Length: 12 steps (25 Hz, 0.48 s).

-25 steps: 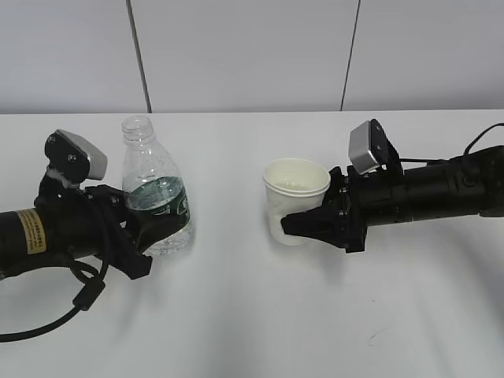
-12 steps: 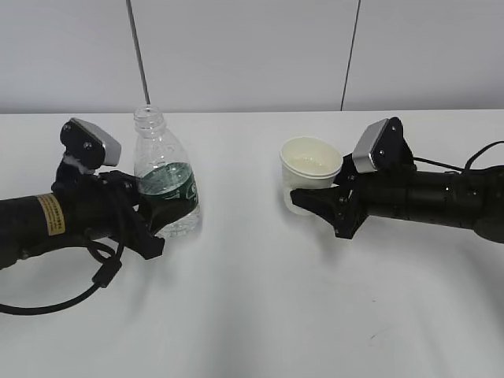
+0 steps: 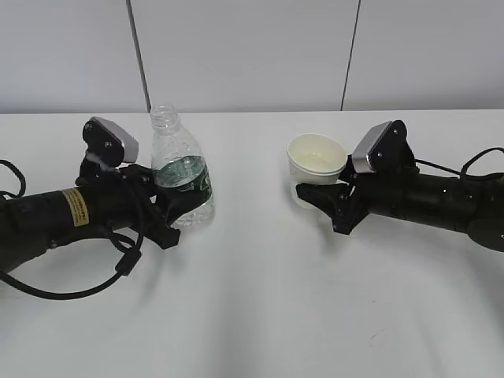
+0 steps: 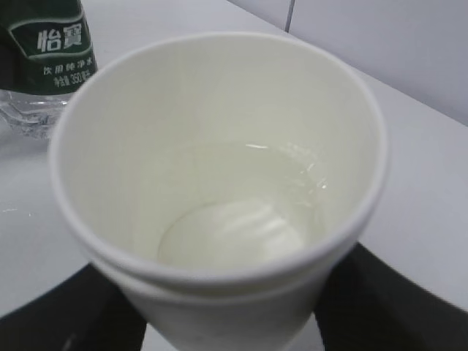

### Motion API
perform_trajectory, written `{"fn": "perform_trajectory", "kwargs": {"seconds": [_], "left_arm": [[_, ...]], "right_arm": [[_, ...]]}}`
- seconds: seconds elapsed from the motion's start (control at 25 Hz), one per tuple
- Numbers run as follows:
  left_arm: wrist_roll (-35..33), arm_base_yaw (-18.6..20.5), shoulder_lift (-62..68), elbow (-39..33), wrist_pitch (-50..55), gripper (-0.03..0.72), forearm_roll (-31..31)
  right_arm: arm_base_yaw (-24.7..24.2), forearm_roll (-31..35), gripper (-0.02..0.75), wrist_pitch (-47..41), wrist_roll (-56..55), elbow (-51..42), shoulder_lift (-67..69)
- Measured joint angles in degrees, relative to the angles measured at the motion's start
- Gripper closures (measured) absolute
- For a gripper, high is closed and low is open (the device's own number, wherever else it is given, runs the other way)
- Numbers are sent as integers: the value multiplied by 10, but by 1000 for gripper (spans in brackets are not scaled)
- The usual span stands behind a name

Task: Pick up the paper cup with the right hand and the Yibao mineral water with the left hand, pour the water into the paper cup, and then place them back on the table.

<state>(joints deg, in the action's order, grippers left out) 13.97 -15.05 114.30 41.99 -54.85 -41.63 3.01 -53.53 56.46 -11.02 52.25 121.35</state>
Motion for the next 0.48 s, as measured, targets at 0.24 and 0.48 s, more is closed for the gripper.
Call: {"fn": "perform_trajectory", "kwargs": {"seconds": [0.24, 0.48], "left_arm": [[-11, 0, 16, 16, 2, 369, 3], [-78, 0, 16, 17, 3, 369, 33]], "right_arm": [[0, 14, 290, 20, 1, 0, 29], [0, 36, 290, 74, 6, 0, 68]]}}
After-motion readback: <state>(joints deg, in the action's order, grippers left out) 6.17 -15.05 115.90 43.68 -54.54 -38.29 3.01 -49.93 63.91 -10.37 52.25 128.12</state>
